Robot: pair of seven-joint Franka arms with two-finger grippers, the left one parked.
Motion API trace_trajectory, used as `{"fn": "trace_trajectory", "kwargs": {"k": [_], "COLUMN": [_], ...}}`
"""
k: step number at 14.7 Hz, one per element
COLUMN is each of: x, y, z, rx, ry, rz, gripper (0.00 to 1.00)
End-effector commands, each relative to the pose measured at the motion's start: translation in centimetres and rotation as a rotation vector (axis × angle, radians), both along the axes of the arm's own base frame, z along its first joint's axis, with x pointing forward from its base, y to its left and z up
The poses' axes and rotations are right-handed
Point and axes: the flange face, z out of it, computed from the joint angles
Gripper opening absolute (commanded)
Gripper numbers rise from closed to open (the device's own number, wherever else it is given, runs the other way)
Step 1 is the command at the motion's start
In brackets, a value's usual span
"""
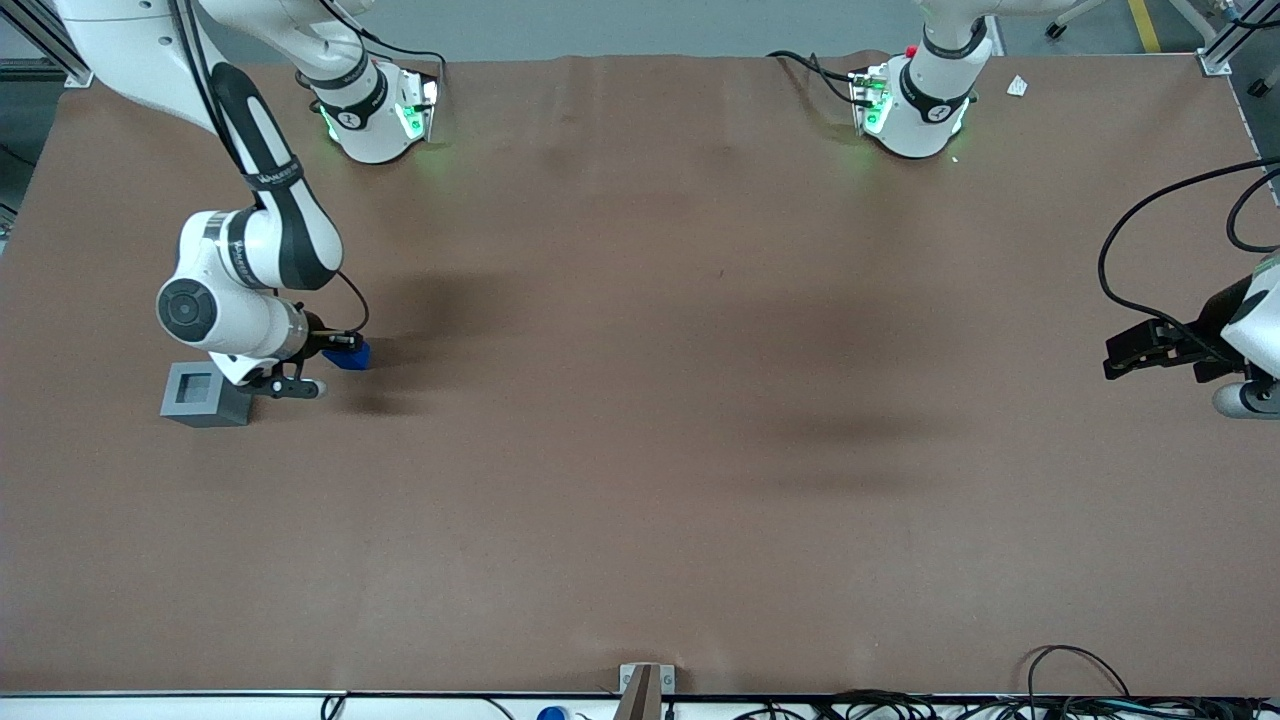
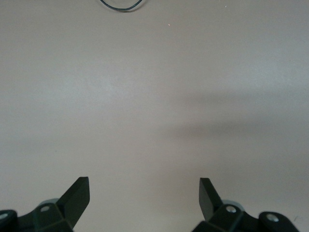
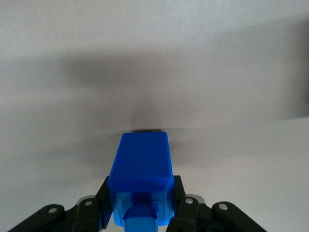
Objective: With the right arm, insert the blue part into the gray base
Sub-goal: 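Lift the blue block and carry it over the gray base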
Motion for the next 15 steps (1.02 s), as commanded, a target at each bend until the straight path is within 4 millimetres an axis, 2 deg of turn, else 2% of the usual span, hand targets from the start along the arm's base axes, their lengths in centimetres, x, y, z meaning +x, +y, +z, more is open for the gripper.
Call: {"fn": "trace_trajectory", "kwargs": {"k": [1,2,4,7,10,15], "x": [1.7,2.3,3.4,4.8,5.6,4.9], "y": [-1.7,-1.8,-3.3,-6.6,-10.4,-15.0], "z": [3.5,4.4,6.2,8.7,9.1,8.9], "rx": [0.01,0.008,0.003,0.015,0.016,0.025], "ry": [0.005,0.009,0.011,0.001,-0.014,-0.01], "rz": [-0.026,-0.023,-0.025,0.014,0.067,0.119], "gripper": [0.06,0.06,0.06,0.06,0.05,0.05]}}
